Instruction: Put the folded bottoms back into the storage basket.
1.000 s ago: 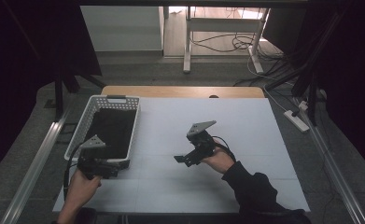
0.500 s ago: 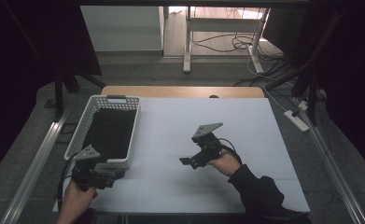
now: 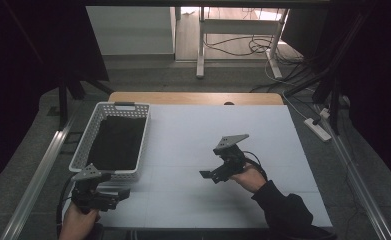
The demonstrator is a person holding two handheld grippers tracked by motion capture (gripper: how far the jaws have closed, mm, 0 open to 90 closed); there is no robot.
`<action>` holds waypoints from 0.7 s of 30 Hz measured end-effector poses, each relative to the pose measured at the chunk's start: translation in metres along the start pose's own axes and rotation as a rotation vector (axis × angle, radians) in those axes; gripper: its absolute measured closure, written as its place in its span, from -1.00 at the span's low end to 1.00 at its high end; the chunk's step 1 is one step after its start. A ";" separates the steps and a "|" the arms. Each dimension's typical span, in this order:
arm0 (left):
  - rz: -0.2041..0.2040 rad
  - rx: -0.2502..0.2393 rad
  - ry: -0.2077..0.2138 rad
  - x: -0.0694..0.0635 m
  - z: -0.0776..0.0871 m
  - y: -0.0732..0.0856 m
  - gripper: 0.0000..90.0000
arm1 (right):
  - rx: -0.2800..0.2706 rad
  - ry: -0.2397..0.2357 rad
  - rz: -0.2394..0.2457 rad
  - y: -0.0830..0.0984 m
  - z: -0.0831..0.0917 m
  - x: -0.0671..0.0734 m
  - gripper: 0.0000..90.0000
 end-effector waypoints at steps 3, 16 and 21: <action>-0.001 0.009 -0.004 0.001 -0.001 0.003 -1.00 | 0.000 0.008 -0.005 0.004 0.005 -0.001 -1.00; -0.021 0.038 -0.038 0.003 -0.004 0.008 -1.00 | -0.018 0.047 -0.040 0.021 0.028 -0.006 -1.00; -0.018 0.039 -0.038 0.004 -0.004 0.009 -1.00 | -0.006 0.065 -0.056 0.032 0.035 -0.009 -1.00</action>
Point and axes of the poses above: each handheld gripper's, and its own axes: z roughly backward along the jaws, y roughly out of its underside, x roughly to its left, the point moved 7 cm from there along -z, roughly forward along the jaws, and after that the axes turned 7 degrees about -z, right-handed, at the moved point
